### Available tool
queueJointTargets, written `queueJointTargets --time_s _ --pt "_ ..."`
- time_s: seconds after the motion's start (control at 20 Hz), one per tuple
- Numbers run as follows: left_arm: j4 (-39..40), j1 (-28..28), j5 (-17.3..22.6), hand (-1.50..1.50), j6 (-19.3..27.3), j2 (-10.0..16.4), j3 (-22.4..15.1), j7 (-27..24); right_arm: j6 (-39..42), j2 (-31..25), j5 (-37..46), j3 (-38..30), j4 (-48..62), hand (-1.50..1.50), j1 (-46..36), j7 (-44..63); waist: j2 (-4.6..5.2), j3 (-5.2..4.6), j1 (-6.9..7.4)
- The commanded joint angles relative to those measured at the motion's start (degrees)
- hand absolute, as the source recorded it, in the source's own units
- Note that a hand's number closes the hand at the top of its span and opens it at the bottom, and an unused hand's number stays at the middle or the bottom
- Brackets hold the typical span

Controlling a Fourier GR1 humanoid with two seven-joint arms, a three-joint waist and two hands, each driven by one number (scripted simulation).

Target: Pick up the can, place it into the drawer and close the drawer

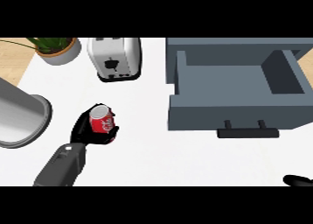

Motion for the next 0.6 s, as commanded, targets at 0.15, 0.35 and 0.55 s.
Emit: queueJointTargets --time_s 0.15,0.35,0.55 --pt "1.56 -5.56 4.12 1.50 8.06 -1.46 4.76 2.06 0.16 0.15 -0.64 -0.15 -4.03 -1.50 1.64 1.96 0.12 -0.03 -0.57" --pt "-4.82 -4.85 5.02 1.50 10.56 -4.06 3.26 4.79 0.03 -3.47 -2.04 -2.82 -0.56 -1.50 -3.35 4.61 -0.12 0.03 0.31" --pt "-6.78 -8.30 4.23 1.50 14.11 -6.92 1.01 8.27 -1.00 -0.71 -1.28 -1.83 -6.10 -1.50 0.21 5.24 -0.15 0.02 0.10"
